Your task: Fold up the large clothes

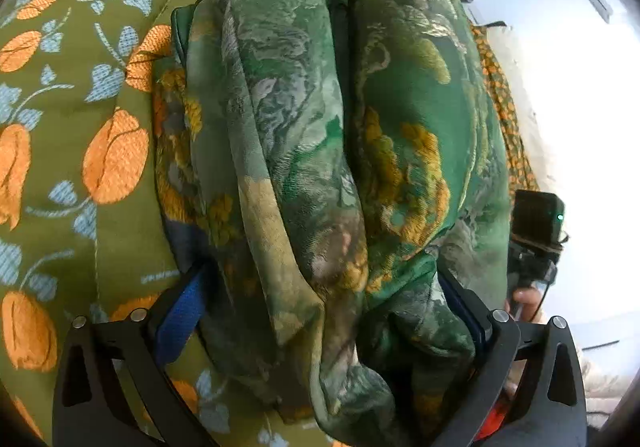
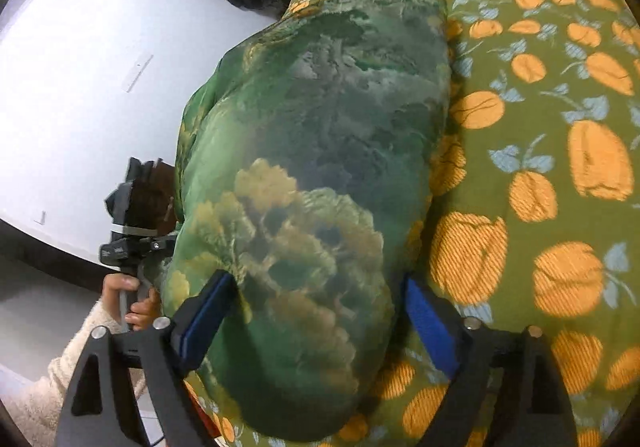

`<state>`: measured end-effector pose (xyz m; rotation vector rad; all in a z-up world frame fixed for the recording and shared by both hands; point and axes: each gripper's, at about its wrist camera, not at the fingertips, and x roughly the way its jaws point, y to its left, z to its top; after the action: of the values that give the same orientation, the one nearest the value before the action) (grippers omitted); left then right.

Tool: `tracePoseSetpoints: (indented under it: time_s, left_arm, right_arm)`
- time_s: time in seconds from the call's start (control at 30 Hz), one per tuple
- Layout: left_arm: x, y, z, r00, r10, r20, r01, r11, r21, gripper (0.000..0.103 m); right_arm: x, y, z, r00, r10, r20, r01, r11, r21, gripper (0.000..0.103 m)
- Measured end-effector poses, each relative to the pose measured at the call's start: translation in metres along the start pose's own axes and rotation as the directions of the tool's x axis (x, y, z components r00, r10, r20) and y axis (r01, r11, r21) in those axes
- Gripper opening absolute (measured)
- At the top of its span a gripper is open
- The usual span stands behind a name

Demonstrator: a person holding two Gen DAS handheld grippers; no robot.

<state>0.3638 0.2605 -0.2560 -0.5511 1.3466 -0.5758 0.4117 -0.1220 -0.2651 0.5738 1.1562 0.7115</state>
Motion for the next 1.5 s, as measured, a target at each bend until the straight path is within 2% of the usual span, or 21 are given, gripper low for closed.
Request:
tracePoseSetpoints:
  time_s: [0.17,0.3,0.37,0.4,0.43,0.47,0.53,0.63,0.8,0.9,1.03,1.13,1.2,1.27,1.33,1.37,1.43,1.5]
  left_arm:
    - [0.003,0.024,0.005,0.995,-0.087,0.051,0.088,0.995,-0.036,0.103]
    - [-0.003,0.031,-0.004,0.993,-0.086,0.084,0.088,0.996,-0.023,0.103]
    - [-0.005,0.027,-0.014,0.993,-0.059,0.104,0.063,0.998,-0.03,0.09]
    - [-0.01,0.02,-0.019,0.991,-0.067,0.114,0.071,0.997,-0.033,0.075]
    - [-0.016,0.019,-0.021,0.989,-0.082,0.126,0.088,0.995,-0.041,0.069]
    - [-0.02,0.015,-0.023,0.988,-0.086,0.13,0.093,0.995,-0.043,0.061]
    - [-0.031,0.006,-0.028,0.988,-0.062,0.143,0.067,0.997,-0.032,0.053]
    - [-0.05,-0.004,-0.032,0.979,-0.069,0.191,0.074,0.997,-0.018,0.048]
    - [-0.068,-0.021,-0.032,0.973,-0.045,0.227,0.039,0.999,0.03,0.049]
    - [-0.073,-0.036,-0.025,0.967,-0.046,0.249,0.034,0.998,0.051,0.049]
    - [-0.085,-0.054,0.005,0.953,-0.05,0.3,0.025,0.996,0.086,0.049]
    - [-0.082,-0.073,0.046,0.939,-0.035,0.343,-0.005,0.993,0.114,0.049]
    - [-0.073,-0.075,0.069,0.934,-0.021,0.356,-0.025,0.992,0.123,0.051]
    - [-0.048,-0.078,0.101,0.936,0.004,0.352,-0.045,0.993,0.109,0.057]
    - [-0.017,-0.068,0.108,0.945,0.029,0.327,-0.06,0.995,0.083,0.067]
    - [0.005,-0.054,0.113,0.955,0.036,0.295,-0.05,0.998,0.041,0.07]
    - [0.026,-0.035,0.113,0.963,0.037,0.265,-0.034,0.999,-0.016,0.084]
    - [0.03,-0.023,0.103,0.956,-0.021,0.294,0.031,0.999,-0.031,0.093]
  right_arm:
    - [0.029,-0.024,0.011,0.988,0.146,-0.054,-0.14,0.986,0.095,0.099]
    - [0.033,-0.024,0.013,0.981,0.167,-0.094,-0.159,0.983,0.094,0.101]
    - [0.03,-0.018,0.015,0.984,0.152,-0.089,-0.145,0.986,0.085,0.09]
    - [0.028,-0.015,0.016,0.985,0.151,-0.079,-0.145,0.986,0.078,0.079]
    - [0.028,-0.014,0.02,0.986,0.151,-0.071,-0.146,0.986,0.076,0.07]
    - [0.024,-0.012,0.019,0.986,0.154,-0.063,-0.15,0.986,0.068,0.066]
    - [0.022,-0.004,0.018,0.988,0.144,-0.055,-0.143,0.989,0.033,0.059]
    - [0.012,0.024,0.017,0.994,0.108,-0.018,-0.109,0.992,-0.067,0.057]
    - [-0.005,0.071,0.017,0.995,0.088,0.037,-0.077,0.97,-0.232,0.056]
    - [-0.016,0.096,0.022,0.995,0.071,0.076,-0.041,0.941,-0.336,0.056]
    - [-0.026,0.117,0.027,0.99,0.083,0.118,-0.027,0.909,-0.416,0.056]
    - [-0.027,0.124,0.037,0.985,0.094,0.141,-0.025,0.902,-0.43,0.056]
    - [-0.025,0.119,0.045,0.984,0.105,0.146,-0.034,0.907,-0.42,0.056]
    - [-0.016,0.103,0.05,0.985,0.091,0.148,-0.027,0.922,-0.386,0.056]
    - [-0.007,0.08,0.065,0.988,0.083,0.127,-0.037,0.943,-0.331,0.059]
    - [-0.001,0.063,0.07,0.991,0.064,0.117,-0.027,0.955,-0.296,0.06]
    - [0.02,0.023,0.076,0.998,0.034,0.054,-0.025,0.985,-0.17,0.069]
    - [0.034,-0.008,0.07,1.0,-0.001,0.007,0.001,0.998,-0.063,0.077]
